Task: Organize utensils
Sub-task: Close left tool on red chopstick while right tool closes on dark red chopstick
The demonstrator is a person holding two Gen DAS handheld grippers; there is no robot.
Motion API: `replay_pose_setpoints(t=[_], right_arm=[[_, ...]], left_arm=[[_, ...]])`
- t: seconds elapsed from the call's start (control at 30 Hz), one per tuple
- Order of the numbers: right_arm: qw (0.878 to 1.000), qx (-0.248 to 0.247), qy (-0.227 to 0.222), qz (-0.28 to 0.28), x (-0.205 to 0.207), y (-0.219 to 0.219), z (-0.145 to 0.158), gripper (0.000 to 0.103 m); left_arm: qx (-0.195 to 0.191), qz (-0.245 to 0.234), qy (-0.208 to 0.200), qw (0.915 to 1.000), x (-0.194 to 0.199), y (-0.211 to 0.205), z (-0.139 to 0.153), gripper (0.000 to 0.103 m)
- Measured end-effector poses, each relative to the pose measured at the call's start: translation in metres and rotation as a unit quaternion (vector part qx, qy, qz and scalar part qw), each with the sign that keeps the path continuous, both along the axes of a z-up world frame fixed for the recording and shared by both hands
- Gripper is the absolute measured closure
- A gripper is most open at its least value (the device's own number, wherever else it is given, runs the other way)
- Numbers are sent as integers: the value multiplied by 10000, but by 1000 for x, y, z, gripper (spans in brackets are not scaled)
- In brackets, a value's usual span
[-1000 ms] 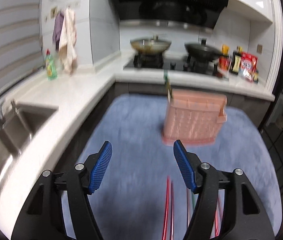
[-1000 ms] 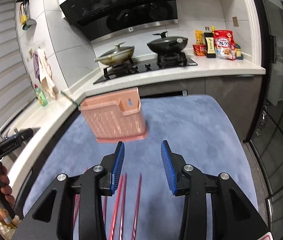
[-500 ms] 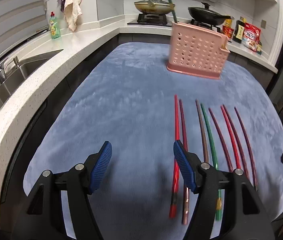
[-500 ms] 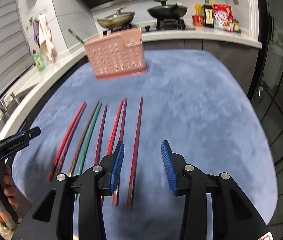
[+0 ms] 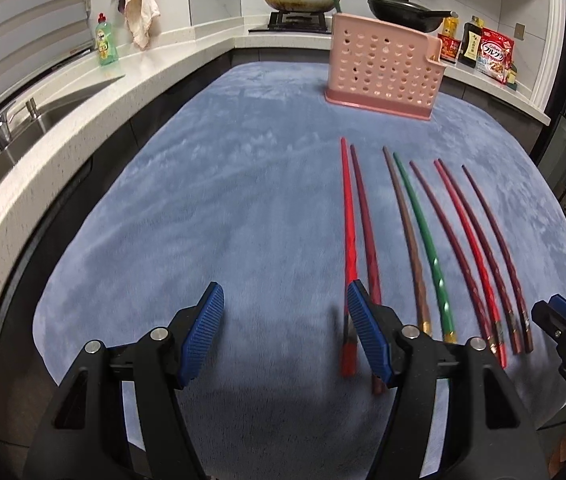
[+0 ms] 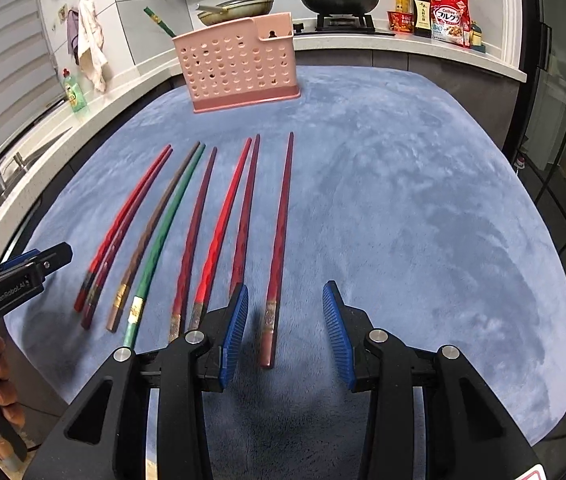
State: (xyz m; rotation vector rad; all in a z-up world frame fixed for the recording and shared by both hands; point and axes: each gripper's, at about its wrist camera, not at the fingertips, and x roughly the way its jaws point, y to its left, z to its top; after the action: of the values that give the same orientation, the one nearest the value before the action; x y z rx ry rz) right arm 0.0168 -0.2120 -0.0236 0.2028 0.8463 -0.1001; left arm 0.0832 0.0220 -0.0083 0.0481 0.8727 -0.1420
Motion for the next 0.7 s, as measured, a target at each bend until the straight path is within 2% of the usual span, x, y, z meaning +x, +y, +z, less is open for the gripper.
replay_pose_setpoints(t=[0.5, 0.7], right_arm=[[9997, 165, 172, -63, 2, -3, -15, 75], [9997, 155, 185, -54, 2, -3, -17, 75]], left_arm=[[-29, -114, 229, 9997, -4, -7, -17, 42], [0, -138, 282, 9995, -3, -9, -21, 40]])
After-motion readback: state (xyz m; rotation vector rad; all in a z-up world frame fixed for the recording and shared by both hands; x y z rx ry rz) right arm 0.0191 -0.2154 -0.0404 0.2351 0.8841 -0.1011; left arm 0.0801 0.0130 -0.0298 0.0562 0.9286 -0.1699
